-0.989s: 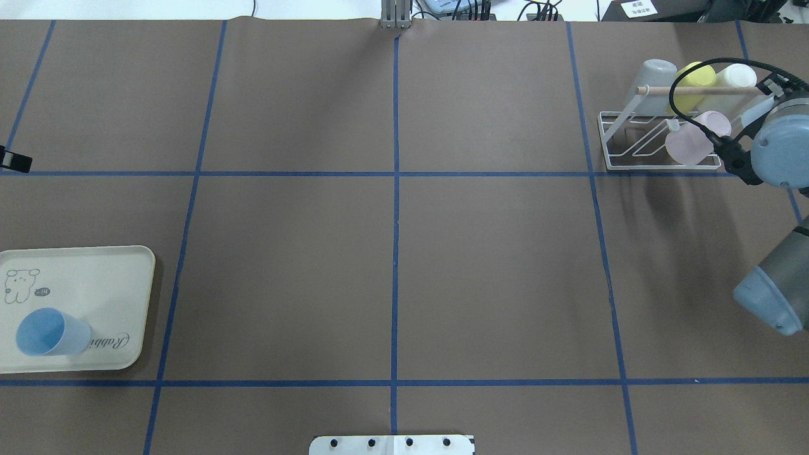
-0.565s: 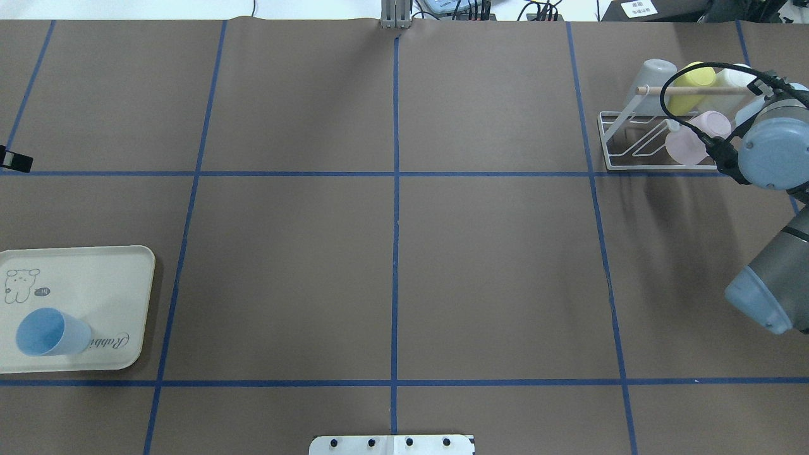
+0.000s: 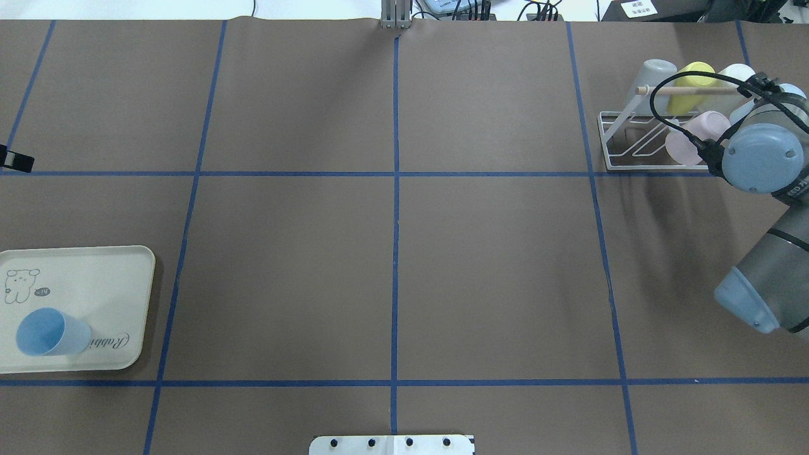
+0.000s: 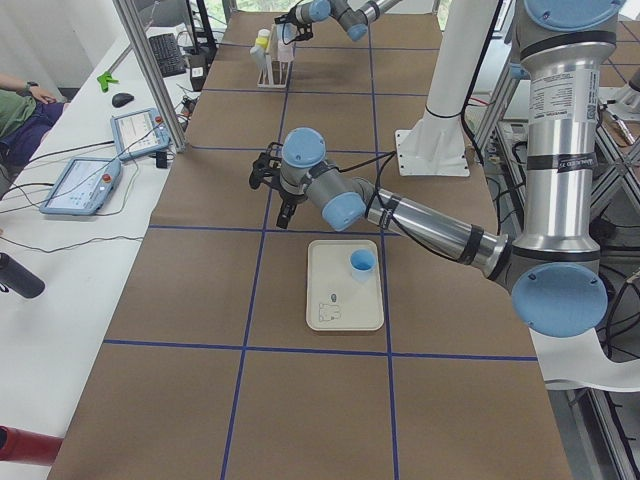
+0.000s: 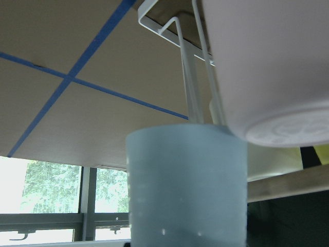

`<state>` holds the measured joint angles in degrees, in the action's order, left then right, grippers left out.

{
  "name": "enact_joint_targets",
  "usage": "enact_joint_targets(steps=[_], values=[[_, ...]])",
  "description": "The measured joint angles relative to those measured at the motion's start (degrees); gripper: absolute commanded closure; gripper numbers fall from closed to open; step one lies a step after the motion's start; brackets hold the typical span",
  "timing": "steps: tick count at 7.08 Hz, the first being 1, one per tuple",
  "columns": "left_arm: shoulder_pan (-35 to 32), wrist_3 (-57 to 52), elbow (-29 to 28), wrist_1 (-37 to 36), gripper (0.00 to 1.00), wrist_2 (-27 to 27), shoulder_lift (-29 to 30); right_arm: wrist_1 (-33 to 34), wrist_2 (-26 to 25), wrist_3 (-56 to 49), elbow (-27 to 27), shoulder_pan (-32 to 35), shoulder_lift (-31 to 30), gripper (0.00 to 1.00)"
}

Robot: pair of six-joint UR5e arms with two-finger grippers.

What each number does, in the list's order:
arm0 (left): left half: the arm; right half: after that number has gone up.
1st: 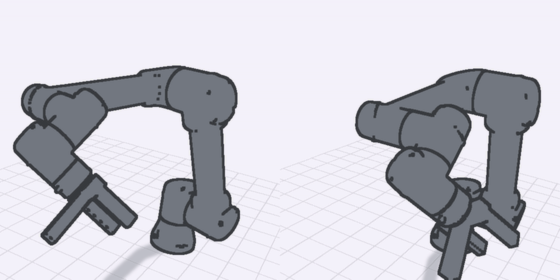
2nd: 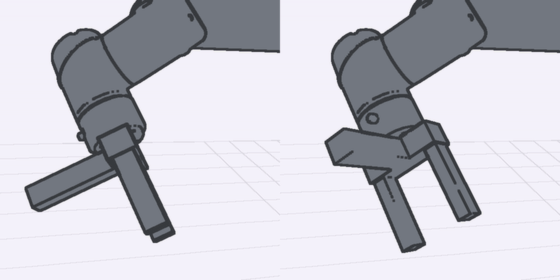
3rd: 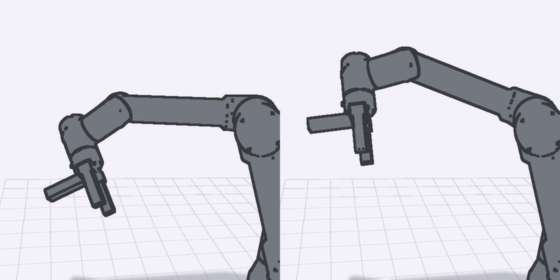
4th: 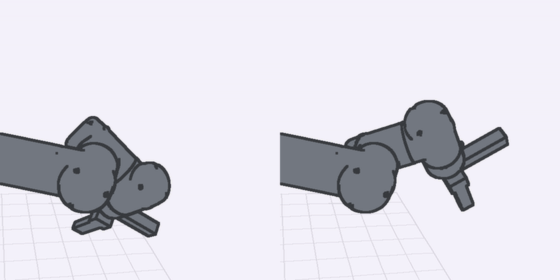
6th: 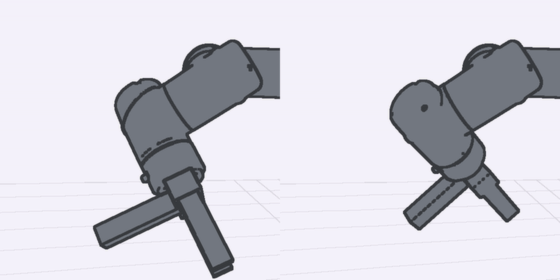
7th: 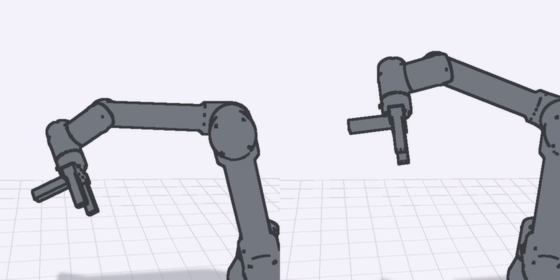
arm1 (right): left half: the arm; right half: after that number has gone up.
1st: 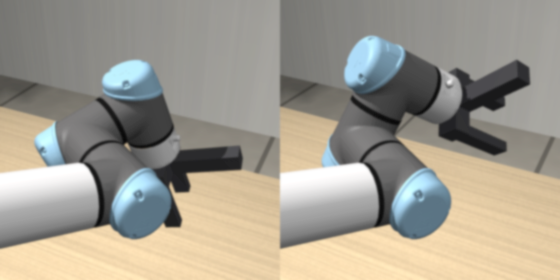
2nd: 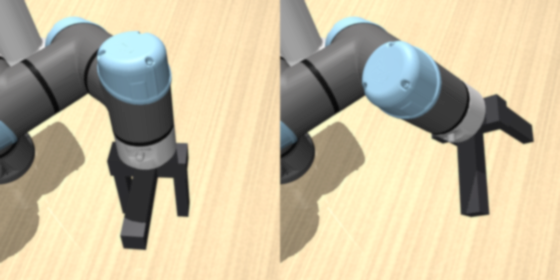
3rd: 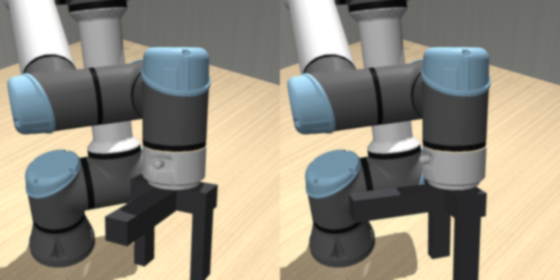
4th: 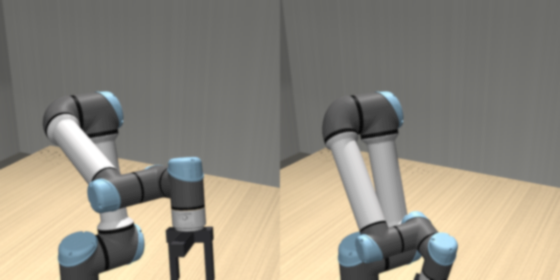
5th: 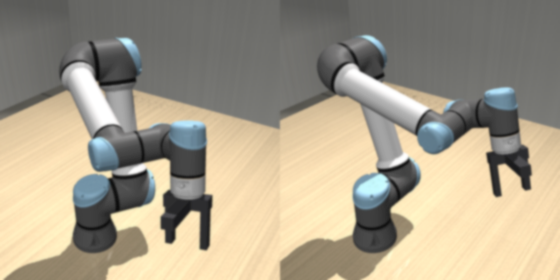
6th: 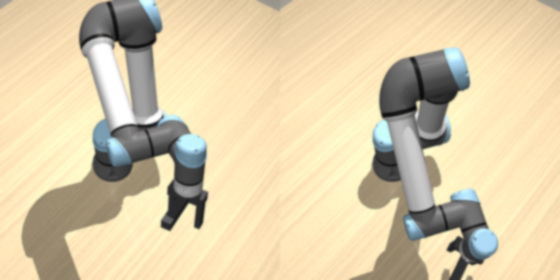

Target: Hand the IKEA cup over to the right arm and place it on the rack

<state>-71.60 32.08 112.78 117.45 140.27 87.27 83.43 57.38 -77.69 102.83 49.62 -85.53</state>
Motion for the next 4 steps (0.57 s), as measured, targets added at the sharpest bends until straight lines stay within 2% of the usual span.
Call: enact_joint_targets(steps=[2, 4], values=[[0.04, 0.00, -0.07, -0.09, 0.00, 0.00, 0.16, 0.06, -0.22, -0.01, -0.56, -0.10, 1.14, 0.33], [0.06, 0.00, -0.14, -0.12, 0.00, 0.00, 0.33, 0.01, -0.25, 0.11, -0.82, -0.13, 1.86, 0.25]])
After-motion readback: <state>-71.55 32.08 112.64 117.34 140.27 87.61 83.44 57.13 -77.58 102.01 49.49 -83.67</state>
